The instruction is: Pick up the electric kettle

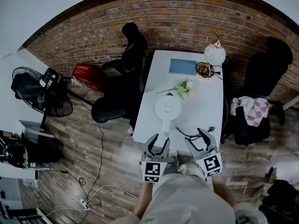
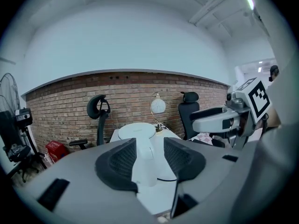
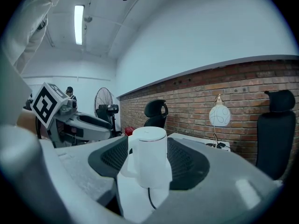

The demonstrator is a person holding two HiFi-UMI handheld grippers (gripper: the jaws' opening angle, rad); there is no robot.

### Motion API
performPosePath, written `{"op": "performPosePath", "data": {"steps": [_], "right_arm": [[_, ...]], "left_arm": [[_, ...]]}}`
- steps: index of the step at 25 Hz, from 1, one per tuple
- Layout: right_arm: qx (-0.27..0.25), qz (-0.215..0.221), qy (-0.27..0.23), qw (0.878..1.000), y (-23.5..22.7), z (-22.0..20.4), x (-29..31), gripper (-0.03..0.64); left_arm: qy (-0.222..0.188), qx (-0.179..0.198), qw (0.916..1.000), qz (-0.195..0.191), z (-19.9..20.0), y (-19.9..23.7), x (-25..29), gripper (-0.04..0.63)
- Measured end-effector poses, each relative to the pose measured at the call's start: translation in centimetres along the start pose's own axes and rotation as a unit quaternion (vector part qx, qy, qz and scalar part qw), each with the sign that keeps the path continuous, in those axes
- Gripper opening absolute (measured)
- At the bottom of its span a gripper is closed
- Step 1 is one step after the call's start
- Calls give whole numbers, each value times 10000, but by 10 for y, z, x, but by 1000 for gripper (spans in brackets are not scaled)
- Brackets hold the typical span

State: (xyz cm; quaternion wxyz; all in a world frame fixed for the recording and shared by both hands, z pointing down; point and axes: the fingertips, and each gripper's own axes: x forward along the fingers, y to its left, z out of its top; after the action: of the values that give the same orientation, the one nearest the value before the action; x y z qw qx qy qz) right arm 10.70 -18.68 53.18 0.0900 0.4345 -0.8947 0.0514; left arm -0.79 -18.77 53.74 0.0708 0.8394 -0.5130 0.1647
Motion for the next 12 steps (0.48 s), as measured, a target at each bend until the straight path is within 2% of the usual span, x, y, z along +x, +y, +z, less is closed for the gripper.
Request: {"op": "performPosePath", "data": {"steps": [12], "right_arm": [[94,-130,265,9995,-9,-18,33,262]], "left_arm": [[278,-35,9991,-331,-15,9,35,225]]}}
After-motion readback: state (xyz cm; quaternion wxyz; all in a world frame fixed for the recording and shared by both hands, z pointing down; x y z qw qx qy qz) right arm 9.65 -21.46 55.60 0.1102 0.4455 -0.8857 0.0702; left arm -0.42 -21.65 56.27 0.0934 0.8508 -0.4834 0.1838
